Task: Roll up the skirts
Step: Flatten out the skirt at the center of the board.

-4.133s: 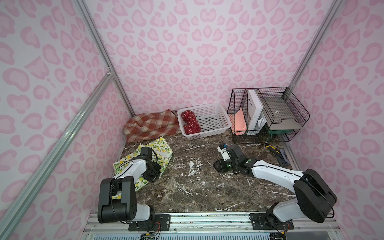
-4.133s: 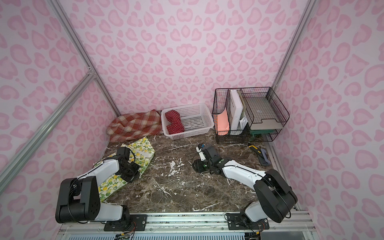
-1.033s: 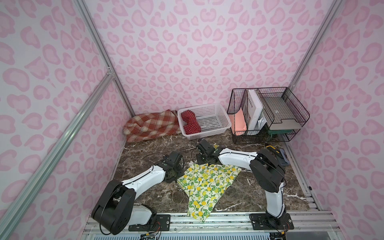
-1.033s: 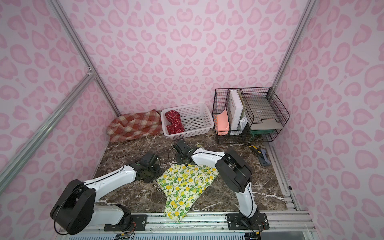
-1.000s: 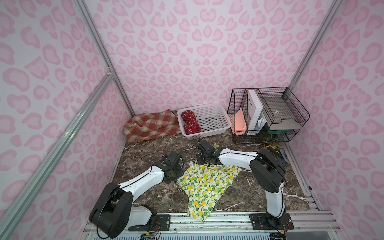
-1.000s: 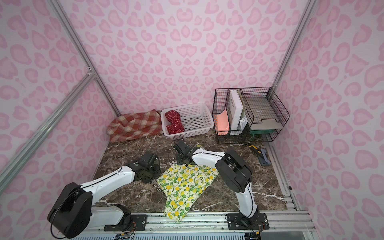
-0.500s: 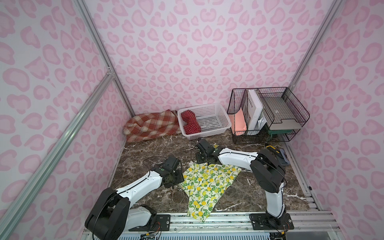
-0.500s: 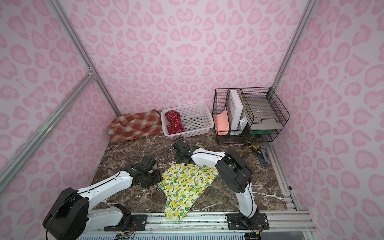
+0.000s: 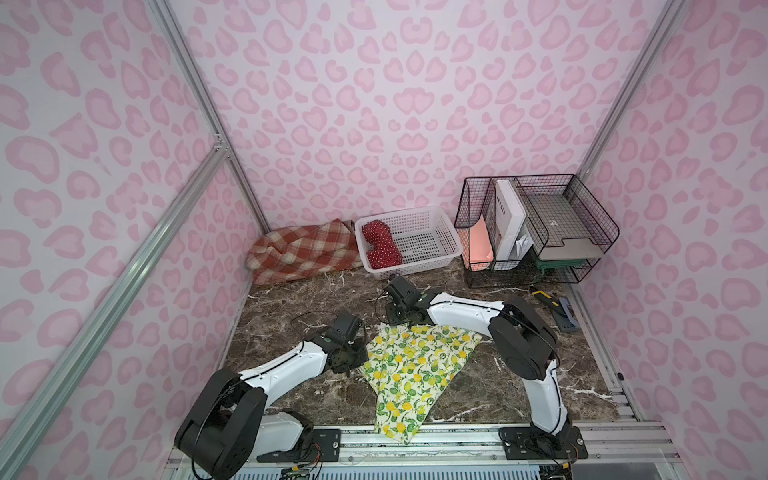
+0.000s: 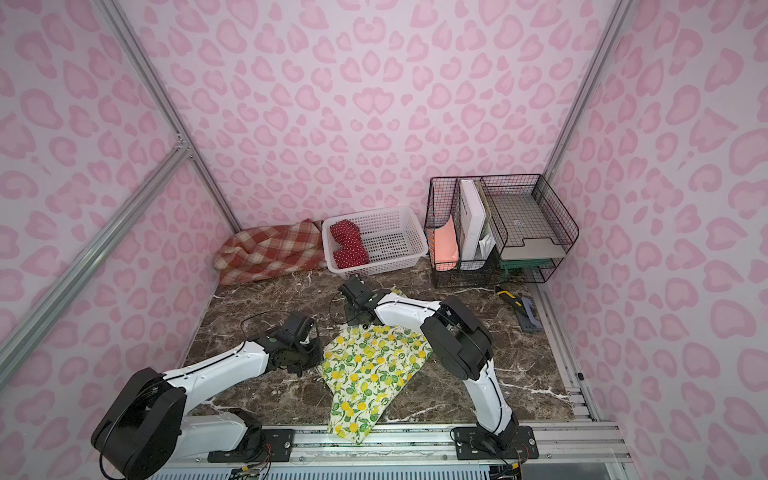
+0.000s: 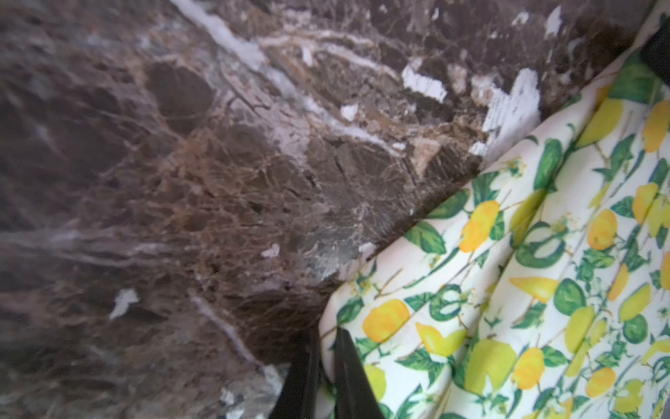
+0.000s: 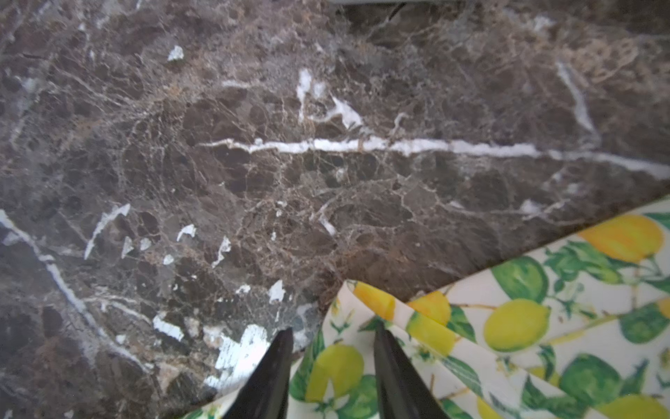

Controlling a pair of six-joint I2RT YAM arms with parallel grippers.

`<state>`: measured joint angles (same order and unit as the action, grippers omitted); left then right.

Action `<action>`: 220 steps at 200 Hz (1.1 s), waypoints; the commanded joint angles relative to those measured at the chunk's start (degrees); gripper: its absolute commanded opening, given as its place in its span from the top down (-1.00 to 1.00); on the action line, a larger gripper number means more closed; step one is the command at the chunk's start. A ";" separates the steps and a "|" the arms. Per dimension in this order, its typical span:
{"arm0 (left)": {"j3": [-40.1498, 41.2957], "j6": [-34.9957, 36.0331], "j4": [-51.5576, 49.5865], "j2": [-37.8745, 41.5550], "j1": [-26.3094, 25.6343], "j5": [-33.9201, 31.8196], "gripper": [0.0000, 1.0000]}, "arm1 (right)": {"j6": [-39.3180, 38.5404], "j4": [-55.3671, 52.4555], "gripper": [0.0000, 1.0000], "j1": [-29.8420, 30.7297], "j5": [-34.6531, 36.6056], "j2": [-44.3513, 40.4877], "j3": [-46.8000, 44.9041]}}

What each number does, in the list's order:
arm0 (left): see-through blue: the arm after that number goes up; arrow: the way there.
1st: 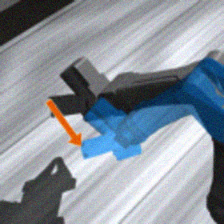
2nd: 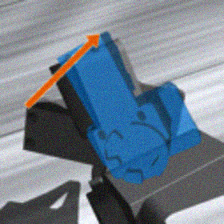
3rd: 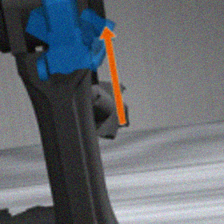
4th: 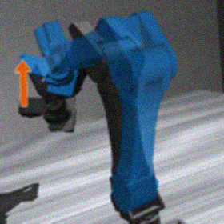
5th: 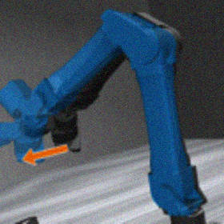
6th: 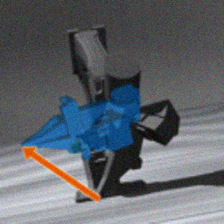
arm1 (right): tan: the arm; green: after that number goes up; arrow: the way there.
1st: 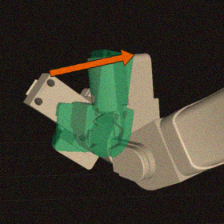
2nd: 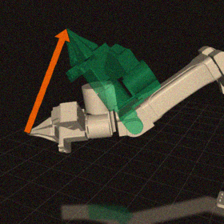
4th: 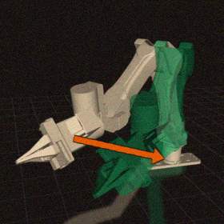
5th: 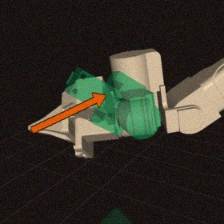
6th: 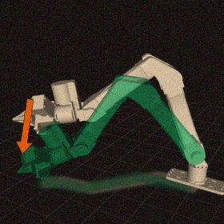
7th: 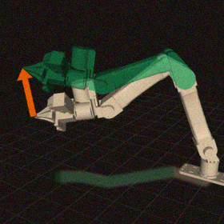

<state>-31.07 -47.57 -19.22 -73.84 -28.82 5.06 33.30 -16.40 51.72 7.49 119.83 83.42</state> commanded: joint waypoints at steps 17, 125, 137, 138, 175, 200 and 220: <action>0.09 0.90 -1.03 0.45 -0.14 -0.12 0.84 | -0.01 -0.82 0.72 0.18 0.93 0.05 0.07; -6.67 0.87 -8.50 1.11 0.59 -11.00 1.00 | 2.39 -1.09 1.00 -1.88 5.16 -17.75 -15.02; -8.34 1.54 -8.79 0.43 1.40 -12.10 1.00 | 3.68 -2.26 1.00 -3.33 6.10 -22.92 -20.34; -8.41 1.57 -8.89 0.35 1.49 -12.23 1.00 | 3.78 -2.38 1.00 -3.44 6.20 -23.48 -20.55; -11.18 2.44 -10.30 0.43 3.12 -15.69 1.00 | 11.31 -10.24 1.00 -5.90 8.72 -41.93 -36.80; -11.66 2.87 -10.63 0.89 4.40 -16.48 1.00 | 18.73 -16.91 1.00 -5.41 7.16 -53.93 -43.44; -11.79 3.43 -10.70 1.15 4.85 -17.02 1.00 | 24.96 -19.74 0.79 -2.18 4.64 -61.81 -48.29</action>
<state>-42.54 -45.80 -28.38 -73.10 -24.45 -9.52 48.05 -29.15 46.76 14.24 64.93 39.09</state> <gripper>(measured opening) 0.072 0.066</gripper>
